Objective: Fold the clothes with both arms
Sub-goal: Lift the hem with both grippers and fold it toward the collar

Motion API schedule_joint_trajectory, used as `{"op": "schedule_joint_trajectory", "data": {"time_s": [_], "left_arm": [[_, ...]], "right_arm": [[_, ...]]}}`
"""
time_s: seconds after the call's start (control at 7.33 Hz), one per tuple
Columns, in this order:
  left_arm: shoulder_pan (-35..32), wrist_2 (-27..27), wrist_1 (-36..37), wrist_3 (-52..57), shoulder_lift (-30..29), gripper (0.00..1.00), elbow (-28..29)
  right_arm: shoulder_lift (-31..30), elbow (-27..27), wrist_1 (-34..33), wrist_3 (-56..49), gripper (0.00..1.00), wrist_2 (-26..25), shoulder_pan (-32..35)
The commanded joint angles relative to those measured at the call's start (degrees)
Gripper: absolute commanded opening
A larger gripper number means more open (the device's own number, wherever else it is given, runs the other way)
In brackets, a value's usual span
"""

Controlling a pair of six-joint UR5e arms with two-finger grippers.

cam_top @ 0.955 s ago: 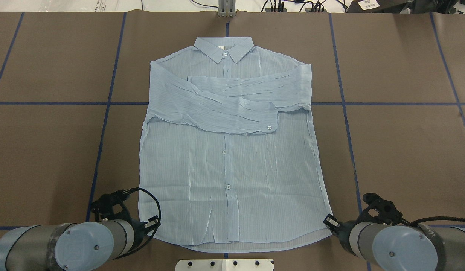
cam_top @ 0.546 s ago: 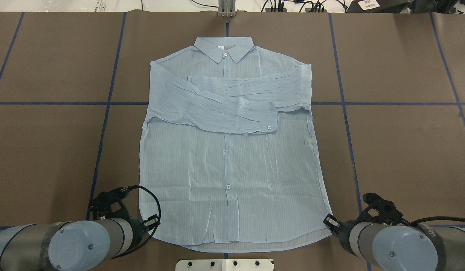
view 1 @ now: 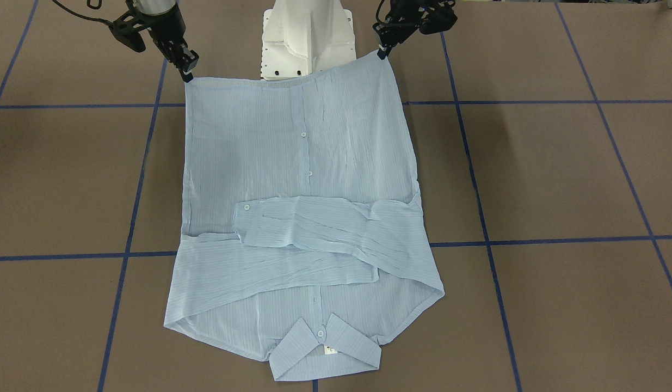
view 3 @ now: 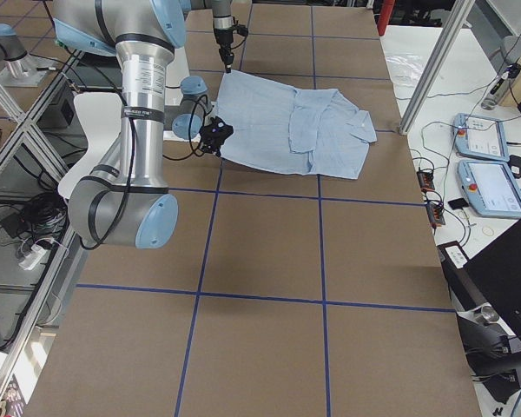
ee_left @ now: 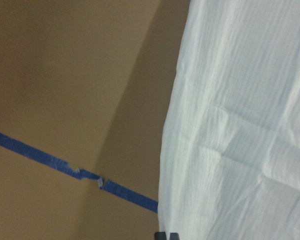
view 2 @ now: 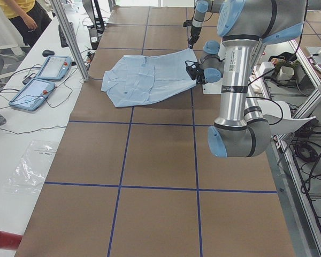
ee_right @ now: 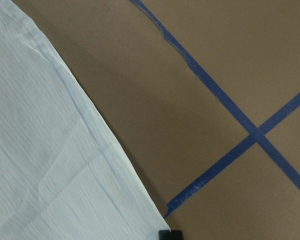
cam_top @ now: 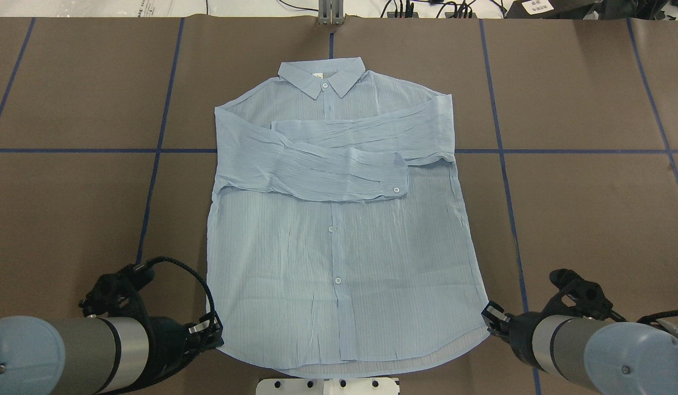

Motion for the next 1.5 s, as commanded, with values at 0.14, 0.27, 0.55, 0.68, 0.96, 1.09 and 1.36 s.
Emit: {"op": "schedule_joint_trajectory", "data": {"time_s": [0.14,0.27,0.55,0.68,0.96,1.09,1.36], "left_arm": [[-10.6,-7.05,5.21,10.21,-4.45,0.0,-0.82],[-11.84,-7.06,5.23,13.06,-4.72,0.0,0.06],[-17.72,-7.32,5.22,17.62,-12.16,0.0,6.87],[-20.09,-7.33,4.79,21.05,-13.15,0.0,10.75],[-25.63,-10.64,4.79,22.84,-15.18,0.0,15.42],[-27.39,-12.14,4.79,22.76,-17.1,0.0,17.62],[-32.03,-12.07,-0.62,25.81,-21.4,0.0,28.3]], "right_arm": [[1.81,3.31,-2.15,-0.94,0.0,0.85,8.63],[4.34,2.18,-2.15,-0.95,0.0,3.47,10.74],[12.34,-5.62,-2.23,-2.43,0.0,9.18,20.21],[13.93,-6.87,-2.23,-5.23,0.0,11.99,25.47],[16.65,-9.94,-2.23,-8.22,0.0,13.86,31.39],[18.41,-12.92,-2.23,-10.16,0.0,14.39,32.81],[24.91,-21.96,-2.15,-12.27,0.0,14.22,34.66]]}}
